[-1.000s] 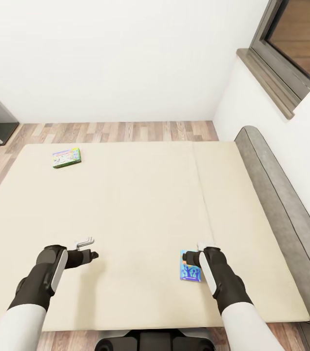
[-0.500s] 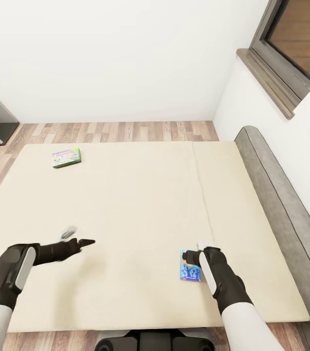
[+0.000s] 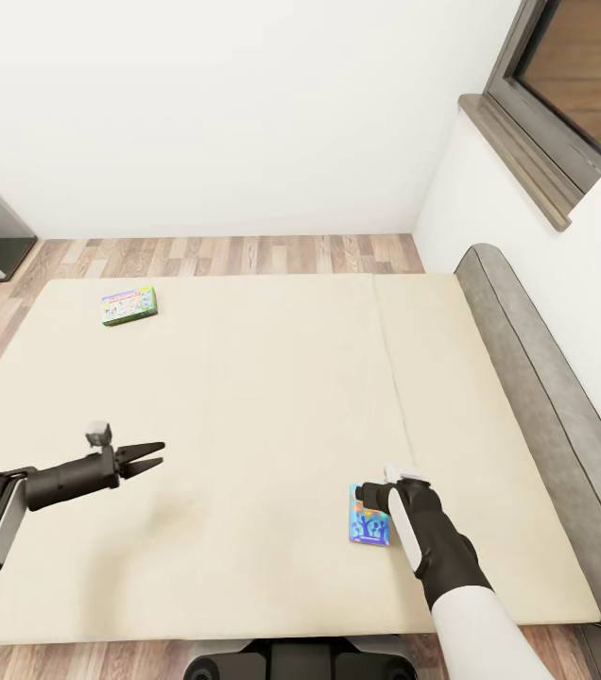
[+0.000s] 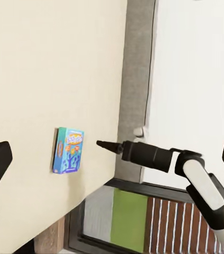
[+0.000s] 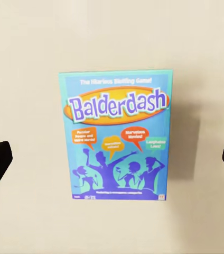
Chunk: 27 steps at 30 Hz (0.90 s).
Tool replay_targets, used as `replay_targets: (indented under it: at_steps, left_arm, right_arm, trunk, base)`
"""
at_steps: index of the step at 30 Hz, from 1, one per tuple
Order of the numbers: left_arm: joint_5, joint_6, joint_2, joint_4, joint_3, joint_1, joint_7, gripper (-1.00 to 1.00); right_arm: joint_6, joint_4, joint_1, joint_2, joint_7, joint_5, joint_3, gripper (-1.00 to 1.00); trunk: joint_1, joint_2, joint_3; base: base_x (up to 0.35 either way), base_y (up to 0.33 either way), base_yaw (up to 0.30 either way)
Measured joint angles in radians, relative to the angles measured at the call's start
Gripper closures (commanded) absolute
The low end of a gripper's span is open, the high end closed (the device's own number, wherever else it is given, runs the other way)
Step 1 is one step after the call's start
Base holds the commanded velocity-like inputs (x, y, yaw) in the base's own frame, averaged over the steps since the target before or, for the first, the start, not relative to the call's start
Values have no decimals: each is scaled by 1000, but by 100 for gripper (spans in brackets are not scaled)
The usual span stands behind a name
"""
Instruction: Put all the toys in the child's room - the three board games (two on the bed and one on the table), the two jigsaw puzzles on the table, and the tennis ball on the table - inside the toy box on the table in the child's room.
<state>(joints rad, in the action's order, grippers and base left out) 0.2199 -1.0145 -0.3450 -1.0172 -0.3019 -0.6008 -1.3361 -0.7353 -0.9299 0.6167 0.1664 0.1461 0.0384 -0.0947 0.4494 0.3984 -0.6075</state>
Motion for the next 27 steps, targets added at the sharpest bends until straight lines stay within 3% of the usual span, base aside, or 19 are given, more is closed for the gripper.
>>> replay_targets:
  at_steps: [13, 27]
  left_arm:
    - [1, 8, 5, 1, -1, 4, -16, -100]
    - [0, 10, 8, 1, -1, 5, -15, -100]
  right_arm:
    - [0, -1, -1, 0, -1, -1, 1, -100]
    - [-2, -2, -1, 1, 0, -1, 2, -100]
  trunk:
    - [0, 0, -2]
    - [0, 0, -23]
  base:
    - [0, 0, 0]
    - [0, 0, 0]
